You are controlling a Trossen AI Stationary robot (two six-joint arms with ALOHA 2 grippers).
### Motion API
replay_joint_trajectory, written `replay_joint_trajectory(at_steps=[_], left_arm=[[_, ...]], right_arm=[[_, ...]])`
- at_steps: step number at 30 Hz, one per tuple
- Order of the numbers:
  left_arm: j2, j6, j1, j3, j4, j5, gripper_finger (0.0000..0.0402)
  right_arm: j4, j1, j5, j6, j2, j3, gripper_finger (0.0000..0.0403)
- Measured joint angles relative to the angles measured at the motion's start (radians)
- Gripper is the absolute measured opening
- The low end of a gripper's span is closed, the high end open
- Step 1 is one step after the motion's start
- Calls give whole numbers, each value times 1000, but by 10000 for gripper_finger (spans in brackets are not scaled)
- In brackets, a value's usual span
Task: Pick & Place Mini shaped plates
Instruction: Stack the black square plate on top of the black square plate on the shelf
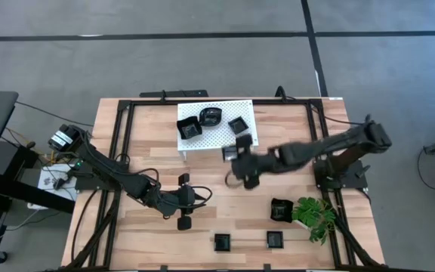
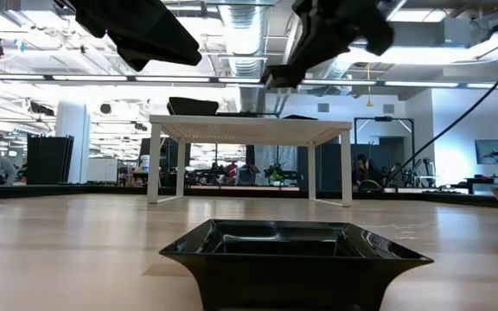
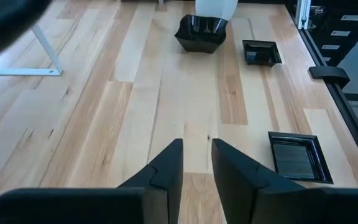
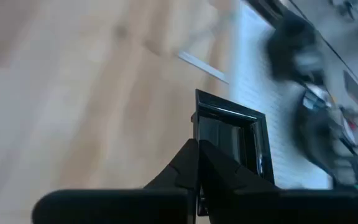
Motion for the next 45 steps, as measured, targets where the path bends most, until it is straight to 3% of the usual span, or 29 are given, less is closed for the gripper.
replay_joint_trajectory(at_steps=[6,12,19,29,45], left_arm=[[0,0,0,0,0,0,86],[0,0,0,0,0,0,86],[0,0,0,0,0,0,86],[0,0,0,1,7,0,86],[0,0,0,1,8,0,86]], right_arm=[[-13,-164,-18,-180,-66,0,2],[-80,-316,-257,-363,-90,0,1],[-124,-438,-322,-559,-73,0,1],[-85,-479,-365,-578,-53,-2,4],[-84,-476,-375,-543,-52,-2,51]])
